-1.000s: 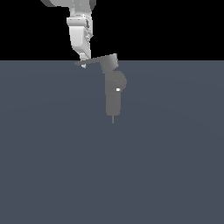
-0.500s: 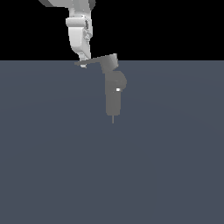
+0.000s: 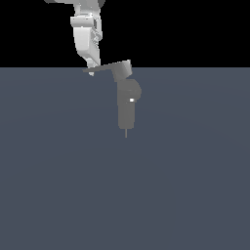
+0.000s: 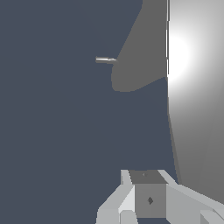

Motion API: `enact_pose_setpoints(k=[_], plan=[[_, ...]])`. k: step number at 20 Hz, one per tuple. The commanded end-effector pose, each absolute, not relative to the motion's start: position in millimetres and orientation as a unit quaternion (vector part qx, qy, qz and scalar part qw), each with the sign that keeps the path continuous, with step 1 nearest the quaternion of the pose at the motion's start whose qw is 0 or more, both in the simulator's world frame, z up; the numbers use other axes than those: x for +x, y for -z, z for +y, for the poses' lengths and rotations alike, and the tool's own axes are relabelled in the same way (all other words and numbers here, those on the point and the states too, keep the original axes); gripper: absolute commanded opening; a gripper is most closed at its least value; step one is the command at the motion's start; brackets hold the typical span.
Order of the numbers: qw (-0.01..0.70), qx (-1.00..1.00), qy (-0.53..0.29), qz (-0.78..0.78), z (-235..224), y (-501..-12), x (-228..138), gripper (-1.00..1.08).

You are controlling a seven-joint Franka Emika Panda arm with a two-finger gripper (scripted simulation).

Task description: Turn on the faucet by rotating a designated handle.

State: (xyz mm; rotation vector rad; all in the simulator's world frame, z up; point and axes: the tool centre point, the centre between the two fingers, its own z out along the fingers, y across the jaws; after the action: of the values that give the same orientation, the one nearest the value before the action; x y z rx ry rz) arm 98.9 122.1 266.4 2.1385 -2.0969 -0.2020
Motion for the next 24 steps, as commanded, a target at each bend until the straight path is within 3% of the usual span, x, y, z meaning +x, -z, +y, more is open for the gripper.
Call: enact_pose_setpoints(k=[1,24], plan=[[0.072,0.71,0.068,-0.697,121.5,-267.6,92.3,-1.0],[0.071,0.71,0.068,-0.697,122.3,-278.3,38.9,-1.0]])
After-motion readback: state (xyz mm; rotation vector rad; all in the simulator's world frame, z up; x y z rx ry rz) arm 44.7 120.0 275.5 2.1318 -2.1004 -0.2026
